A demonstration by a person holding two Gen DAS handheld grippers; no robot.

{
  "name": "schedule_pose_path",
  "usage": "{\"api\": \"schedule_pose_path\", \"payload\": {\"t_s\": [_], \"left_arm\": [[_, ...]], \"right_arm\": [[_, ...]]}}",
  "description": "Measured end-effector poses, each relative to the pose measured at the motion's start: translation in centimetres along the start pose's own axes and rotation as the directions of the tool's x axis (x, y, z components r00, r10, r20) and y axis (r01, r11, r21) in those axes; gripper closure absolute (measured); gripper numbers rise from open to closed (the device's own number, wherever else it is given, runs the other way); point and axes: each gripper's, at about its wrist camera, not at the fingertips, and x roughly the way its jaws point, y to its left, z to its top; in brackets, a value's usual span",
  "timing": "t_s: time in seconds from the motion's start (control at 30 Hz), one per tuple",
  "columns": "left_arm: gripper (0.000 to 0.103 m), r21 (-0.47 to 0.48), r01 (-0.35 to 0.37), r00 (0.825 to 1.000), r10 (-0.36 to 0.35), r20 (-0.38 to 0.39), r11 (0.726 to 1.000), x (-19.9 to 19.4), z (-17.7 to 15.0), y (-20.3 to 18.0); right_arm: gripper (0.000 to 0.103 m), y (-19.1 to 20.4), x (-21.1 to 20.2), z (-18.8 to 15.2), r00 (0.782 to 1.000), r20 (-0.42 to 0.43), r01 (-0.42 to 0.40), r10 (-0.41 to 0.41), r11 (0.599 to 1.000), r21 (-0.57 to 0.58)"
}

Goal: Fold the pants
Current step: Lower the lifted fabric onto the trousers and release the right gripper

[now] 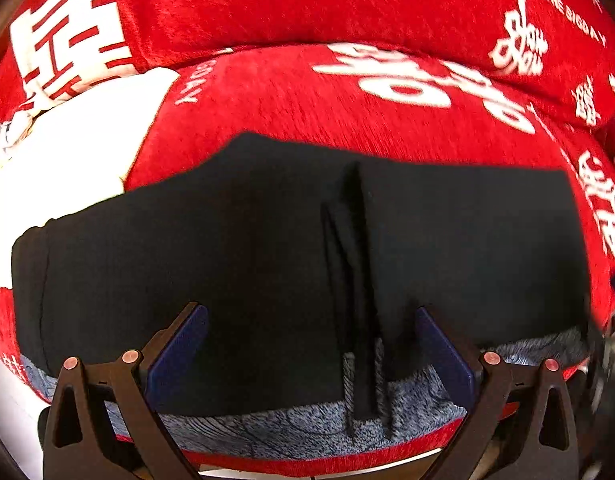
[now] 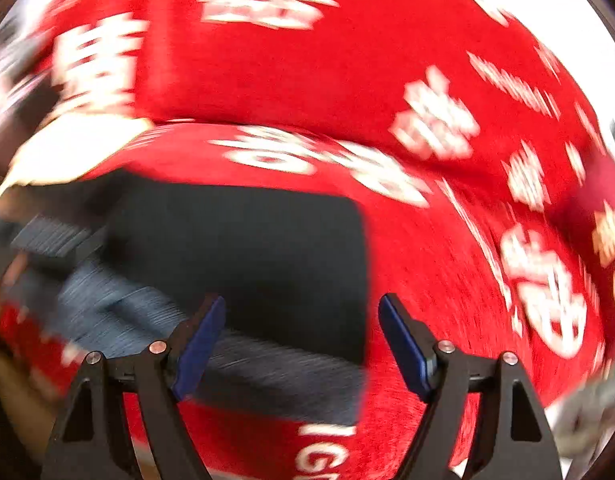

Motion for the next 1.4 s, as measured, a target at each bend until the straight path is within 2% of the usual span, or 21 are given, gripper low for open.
{"api": "schedule_pose_path", "payload": {"t_s": [0.07, 0.13, 0.23, 0.37, 0.47, 0.53, 0.6, 0.73, 0.8, 1.03, 1.13, 1.2, 1.3, 1.4], "left_arm": [[0.0, 0.015, -0.011, 1.0, 0.011, -0.004, 1.0, 0.1, -0.7, -0.1], [0.0, 0.035, -0.011, 1.0, 0.011, -0.002, 0.999, 0.0, -1.6, 0.1], [0.0, 0.057, -0.008, 1.0, 0.007, 0.006, 0.998, -0.2, -2.9, 0.3], [0.0, 0.066, -0.005, 1.0, 0.004, 0.02, 0.998, -0.5, -3.7, 0.3], [0.0, 0.057, 0.001, 1.0, -0.002, 0.031, 0.998, -0.6, -4.1, 0.5], [0.0, 0.038, 0.018, 0.999, -0.02, 0.028, 0.999, -0.5, -4.1, 0.8], [0.0, 0.023, 0.038, 0.999, -0.039, 0.022, 0.999, -0.4, -4.1, 1.1], [0.0, 0.02, 0.069, 0.997, -0.069, 0.022, 0.997, -0.3, -4.1, 1.6], [0.0, 0.018, 0.08, 0.996, -0.08, 0.023, 0.997, -0.4, -4.2, 1.8], [0.0, 0.014, 0.073, 0.997, -0.073, 0.039, 0.997, -1.3, -4.5, 2.2], [0.0, -0.02, 0.092, 0.995, -0.092, 0.039, 0.996, -1.7, -4.5, 3.3], [0.0, -0.034, 0.092, 0.995, -0.09, 0.041, 0.995, -1.7, -4.4, 3.9], [0.0, -0.06, 0.089, 0.995, -0.086, 0.043, 0.994, -1.9, -4.2, 4.3], [0.0, -0.059, 0.059, 0.997, -0.056, 0.06, 0.997, -2.4, -3.9, 4.0]], "right_arm": [[0.021, -0.2, 1.1, -0.7, 0.998, -0.047, -0.03, 0.032, 0.999, 0.034], [0.022, 0.9, 1.2, -1.8, 0.997, -0.062, -0.053, 0.053, 0.999, -0.003], [0.02, 2.6, 0.4, -3.9, 1.0, -0.018, 0.021, -0.023, 0.992, -0.125], [0.018, 2.8, -0.4, -4.9, 0.999, -0.026, 0.025, -0.029, 0.987, -0.16], [0.018, 3.4, -0.7, -3.8, 0.999, -0.011, 0.044, -0.047, 0.979, -0.198], [0.018, 4.1, -1.5, -3.3, 0.999, 0.03, 0.023, -0.017, 0.981, -0.192], [0.018, 5.3, -1.1, -3.0, 1.0, 0.02, 0.003, 0.001, 0.981, -0.195], [0.018, 7.7, -0.3, -3.7, 0.999, 0.037, 0.033, -0.024, 0.969, -0.245], [0.018, 7.9, -0.6, -3.9, 0.999, 0.035, 0.013, -0.005, 0.968, -0.251], [0.018, 9.2, -0.5, -3.7, 0.998, 0.043, -0.027, 0.036, 0.981, -0.191], [0.018, 11.5, -1.2, -4.5, 0.995, 0.065, -0.057, 0.075, 0.967, -0.248], [0.018, 12.8, -1.5, -5.0, 0.993, 0.084, -0.047, 0.077, 0.949, -0.312], [0.018, 11.3, -2.3, -4.2, 0.988, 0.084, -0.102, 0.132, 0.95, -0.294], [0.017, 6.4, -2.8, -1.9, 0.979, 0.127, -0.139, 0.158, 0.979, -0.149]]}}
